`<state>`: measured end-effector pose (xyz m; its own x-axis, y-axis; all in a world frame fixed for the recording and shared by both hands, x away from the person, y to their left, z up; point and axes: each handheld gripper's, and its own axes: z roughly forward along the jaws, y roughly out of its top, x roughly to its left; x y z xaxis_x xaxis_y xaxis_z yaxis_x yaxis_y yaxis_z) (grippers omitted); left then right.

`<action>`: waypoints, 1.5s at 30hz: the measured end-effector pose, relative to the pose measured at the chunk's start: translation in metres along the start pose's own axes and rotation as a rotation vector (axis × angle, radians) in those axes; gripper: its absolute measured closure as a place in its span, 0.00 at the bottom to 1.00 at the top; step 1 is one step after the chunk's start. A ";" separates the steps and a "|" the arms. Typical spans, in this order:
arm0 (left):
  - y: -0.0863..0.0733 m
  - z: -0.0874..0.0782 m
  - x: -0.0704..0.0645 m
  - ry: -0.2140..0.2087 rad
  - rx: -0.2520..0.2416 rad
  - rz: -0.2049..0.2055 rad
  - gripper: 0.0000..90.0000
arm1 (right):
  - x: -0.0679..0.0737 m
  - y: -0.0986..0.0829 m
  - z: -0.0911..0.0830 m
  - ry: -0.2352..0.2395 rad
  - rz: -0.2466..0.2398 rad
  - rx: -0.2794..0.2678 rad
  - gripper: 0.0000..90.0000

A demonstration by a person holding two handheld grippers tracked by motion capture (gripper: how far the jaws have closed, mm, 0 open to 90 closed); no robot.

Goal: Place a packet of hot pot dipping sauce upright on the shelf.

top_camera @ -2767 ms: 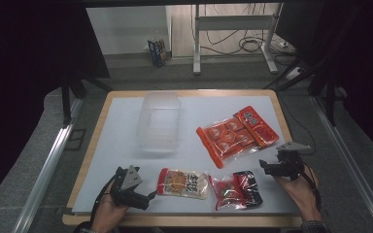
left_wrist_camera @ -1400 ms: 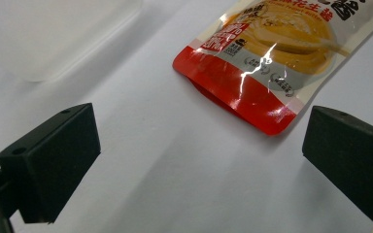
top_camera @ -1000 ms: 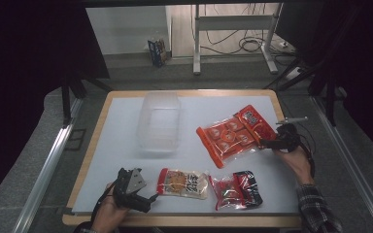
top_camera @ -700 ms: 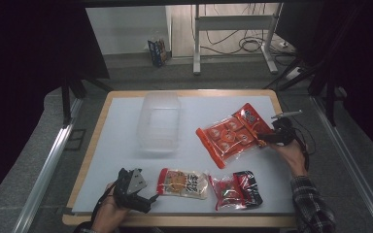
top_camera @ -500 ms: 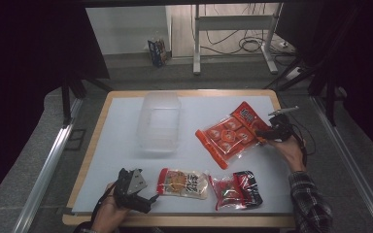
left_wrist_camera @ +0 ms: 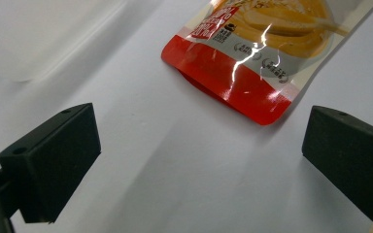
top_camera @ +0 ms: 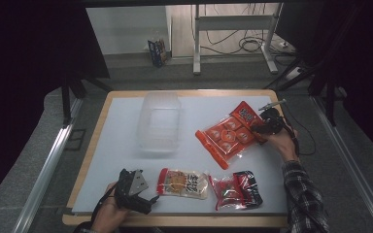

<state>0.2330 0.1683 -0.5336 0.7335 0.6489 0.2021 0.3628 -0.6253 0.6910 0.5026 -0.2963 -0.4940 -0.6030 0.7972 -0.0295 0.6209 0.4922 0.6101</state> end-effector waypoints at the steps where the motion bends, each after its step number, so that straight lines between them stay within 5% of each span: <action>1: 0.000 0.000 0.000 0.000 0.000 0.000 0.00 | -0.001 0.001 0.002 0.004 0.013 0.000 0.70; 4: 0.000 0.000 0.000 -0.003 0.001 0.004 0.00 | -0.002 0.004 0.008 -0.010 0.024 0.033 0.84; 7: 0.000 0.000 -0.001 -0.005 0.005 0.010 0.00 | -0.005 0.003 0.008 0.025 0.052 0.047 0.97; 14: 0.001 0.001 -0.002 -0.003 0.008 0.018 0.00 | -0.003 0.004 0.006 0.043 0.082 0.051 0.98; 18: 0.001 0.000 -0.002 -0.004 0.007 0.016 0.00 | -0.007 0.004 0.001 0.087 0.142 0.027 0.98; 25: 0.001 0.000 -0.002 0.004 0.003 0.014 0.00 | 0.008 0.016 -0.015 0.039 0.075 0.042 0.98; 31: 0.001 -0.003 0.002 -0.001 -0.006 -0.023 0.00 | 0.016 0.024 -0.031 0.016 0.074 0.007 0.98; 45: -0.001 -0.007 0.011 -0.046 -0.044 -0.115 0.00 | 0.040 0.051 -0.087 0.075 0.027 -0.123 0.98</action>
<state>0.2364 0.1788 -0.5276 0.7146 0.6940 0.0881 0.4213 -0.5274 0.7378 0.4665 -0.2695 -0.3955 -0.6259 0.7787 0.0445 0.5737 0.4210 0.7026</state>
